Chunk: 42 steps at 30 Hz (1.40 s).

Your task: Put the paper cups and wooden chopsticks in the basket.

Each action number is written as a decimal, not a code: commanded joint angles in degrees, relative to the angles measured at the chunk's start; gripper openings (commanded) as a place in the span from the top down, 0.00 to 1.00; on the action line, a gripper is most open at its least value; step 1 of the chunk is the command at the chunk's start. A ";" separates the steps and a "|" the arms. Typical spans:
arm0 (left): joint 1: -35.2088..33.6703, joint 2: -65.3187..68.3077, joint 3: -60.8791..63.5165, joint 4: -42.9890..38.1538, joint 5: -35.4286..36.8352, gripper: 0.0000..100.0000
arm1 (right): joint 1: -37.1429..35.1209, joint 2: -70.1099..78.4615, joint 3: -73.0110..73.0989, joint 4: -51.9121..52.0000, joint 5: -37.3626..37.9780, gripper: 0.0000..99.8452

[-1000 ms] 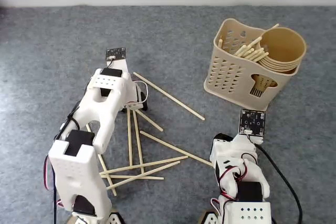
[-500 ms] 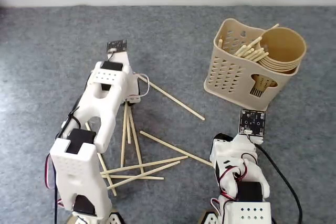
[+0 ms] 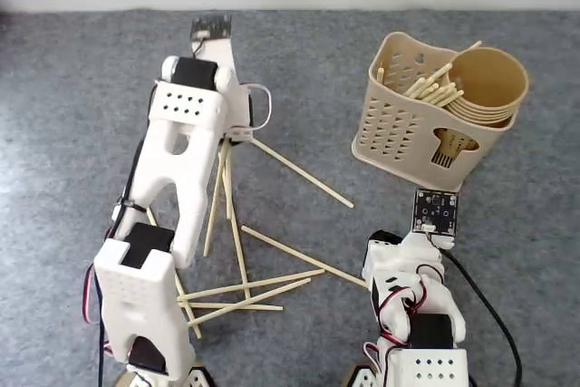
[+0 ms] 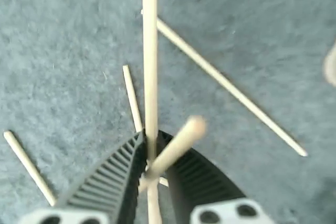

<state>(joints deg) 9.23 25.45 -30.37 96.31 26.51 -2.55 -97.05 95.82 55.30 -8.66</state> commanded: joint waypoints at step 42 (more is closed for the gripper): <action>22.24 -18.64 -11.82 -34.64 0.97 0.99 | 0.31 -1.27 0.62 0.22 0.00 0.99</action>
<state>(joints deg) 30.15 9.01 -39.78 66.59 26.77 -2.55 -97.05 95.82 55.30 -8.66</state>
